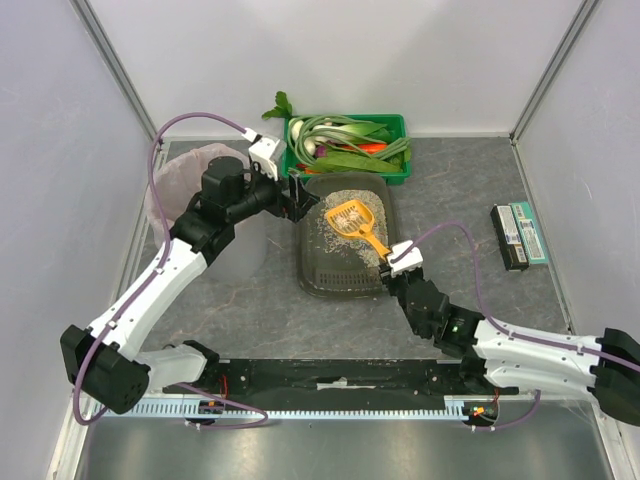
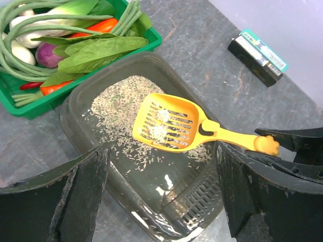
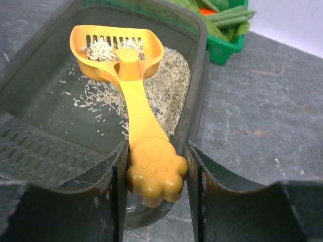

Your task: Clean the litter box

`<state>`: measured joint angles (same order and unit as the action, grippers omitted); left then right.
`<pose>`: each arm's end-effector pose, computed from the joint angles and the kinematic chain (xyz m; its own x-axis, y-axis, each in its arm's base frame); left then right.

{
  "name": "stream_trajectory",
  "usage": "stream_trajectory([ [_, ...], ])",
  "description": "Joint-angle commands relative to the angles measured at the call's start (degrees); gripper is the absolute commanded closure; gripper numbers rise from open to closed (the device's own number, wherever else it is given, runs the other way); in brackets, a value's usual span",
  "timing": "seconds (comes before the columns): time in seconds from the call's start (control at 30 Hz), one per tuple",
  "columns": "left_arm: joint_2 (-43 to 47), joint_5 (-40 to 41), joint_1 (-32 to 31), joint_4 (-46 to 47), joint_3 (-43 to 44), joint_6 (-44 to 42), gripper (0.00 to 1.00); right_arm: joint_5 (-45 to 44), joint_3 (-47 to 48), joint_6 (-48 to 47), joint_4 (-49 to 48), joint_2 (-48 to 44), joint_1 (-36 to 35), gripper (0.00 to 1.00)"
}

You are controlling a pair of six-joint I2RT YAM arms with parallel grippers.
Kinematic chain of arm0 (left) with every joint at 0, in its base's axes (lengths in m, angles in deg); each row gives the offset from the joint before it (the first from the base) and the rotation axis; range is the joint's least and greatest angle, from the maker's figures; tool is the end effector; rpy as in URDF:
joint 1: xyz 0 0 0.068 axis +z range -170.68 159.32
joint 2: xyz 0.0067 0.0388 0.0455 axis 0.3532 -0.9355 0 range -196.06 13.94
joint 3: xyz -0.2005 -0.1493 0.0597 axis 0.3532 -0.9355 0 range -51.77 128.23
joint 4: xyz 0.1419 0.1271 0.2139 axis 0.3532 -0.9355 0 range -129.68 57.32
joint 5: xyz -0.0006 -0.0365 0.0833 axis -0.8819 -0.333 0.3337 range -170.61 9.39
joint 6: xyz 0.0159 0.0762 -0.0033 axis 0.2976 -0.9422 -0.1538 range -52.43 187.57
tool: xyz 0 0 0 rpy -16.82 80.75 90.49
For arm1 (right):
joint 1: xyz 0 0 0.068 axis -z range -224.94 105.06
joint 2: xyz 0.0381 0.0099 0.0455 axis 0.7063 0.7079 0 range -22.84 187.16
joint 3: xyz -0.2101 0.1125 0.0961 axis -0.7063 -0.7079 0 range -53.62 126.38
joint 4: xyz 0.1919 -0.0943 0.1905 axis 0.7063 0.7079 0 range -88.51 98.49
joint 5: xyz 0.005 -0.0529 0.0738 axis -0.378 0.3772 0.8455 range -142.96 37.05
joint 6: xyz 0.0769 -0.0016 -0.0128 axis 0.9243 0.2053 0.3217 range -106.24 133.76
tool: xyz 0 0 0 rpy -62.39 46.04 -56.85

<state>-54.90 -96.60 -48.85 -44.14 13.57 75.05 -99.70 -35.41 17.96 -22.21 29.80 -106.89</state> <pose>0.2899 -0.1760 0.3521 -0.3153 0.0268 -0.9486 0.6530 0.7315 -0.1964 0.1581 0.1935 0.1842 -0.1069 -0.0940 -0.9898 -0.2612 0.9632 -0.0632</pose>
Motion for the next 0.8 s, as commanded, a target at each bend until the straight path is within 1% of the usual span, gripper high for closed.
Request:
stream_trajectory([
  [0.0, 1.77, -8.78, 5.21, 4.16, 1.72, 8.58, 0.10, 3.93, 6.20, -3.76, 4.42, -5.34, 0.08, 1.00],
  [0.03, 2.82, -10.10, 6.96, 5.74, 1.28, 12.34, 0.10, 4.72, 7.35, -5.42, 6.37, -5.97, -0.01, 1.00],
  [0.07, 3.53, -10.72, 9.85, 6.01, 0.93, 13.33, 0.11, 6.30, 8.32, -5.79, 8.30, -6.58, -0.10, 1.00],
  [0.1, 3.97, -9.34, 10.58, 5.41, 1.19, 13.34, 0.11, 7.01, 10.33, -6.14, 11.63, -7.72, -0.01, 1.00],
  [0.13, 4.32, -7.06, 10.93, 4.18, 1.89, 10.65, 0.11, 7.62, 11.13, -6.66, 12.88, -8.43, 0.16, 1.00],
  [0.17, 4.85, -1.73, 11.11, 0.78, 3.11, 8.71, 0.12, 8.85, 11.92, -6.84, 14.02, -9.13, 0.08, 1.00],
  [0.23, 5.73, 4.18, 11.55, -2.50, 4.09, 4.41, 0.12, 10.00, 13.77, -7.28, 16.31, -11.15, 0.08, 1.00],
  [0.27, 7.30, 9.00, 11.55, -3.38, 3.83, 3.16, 0.11, 10.52, 14.21, -7.28, 16.76, -11.77, -0.01, 1.00],
  [0.33, 9.59, 13.16, 11.64, -3.04, 3.04, -0.08, 0.08, 11.67, 15.88, -7.28, 17.90, -12.65, -0.01, 1.00],
  [0.37, 11.60, 17.00, 11.90, -2.86, 2.43, -1.06, 0.05, 12.02, 16.75, -6.59, 18.43, -12.57, 0.16, 1.00],
  [0.47, 13.37, 22.82, 13.04, -3.39, 1.98, -3.88, 0.01, 15.36, 21.67, -5.27, 20.36, -10.99, 0.08, 1.00],
  [0.53, 13.91, 23.11, 14.01, -3.92, 1.37, -3.88, 0.00, 16.77, 26.24, -4.91, 22.29, -8.01, -0.01, 1.00],
  [0.63, 13.29, 20.39, 16.12, -4.18, 0.58, -2.22, 0.00, 19.13, 32.74, -5.79, 25.72, -2.56, -0.01, 1.00],
  [0.73, 13.46, 18.89, 18.23, -4.10, 0.67, -0.29, 0.00, 22.73, 37.23, -7.19, 25.90, 1.84, -0.18, 1.00],
  [0.77, 13.64, 19.06, 19.01, -3.74, 0.14, -0.02, 0.00, 22.66, 38.11, -7.37, 25.64, 3.42, -0.27, 1.00],
])
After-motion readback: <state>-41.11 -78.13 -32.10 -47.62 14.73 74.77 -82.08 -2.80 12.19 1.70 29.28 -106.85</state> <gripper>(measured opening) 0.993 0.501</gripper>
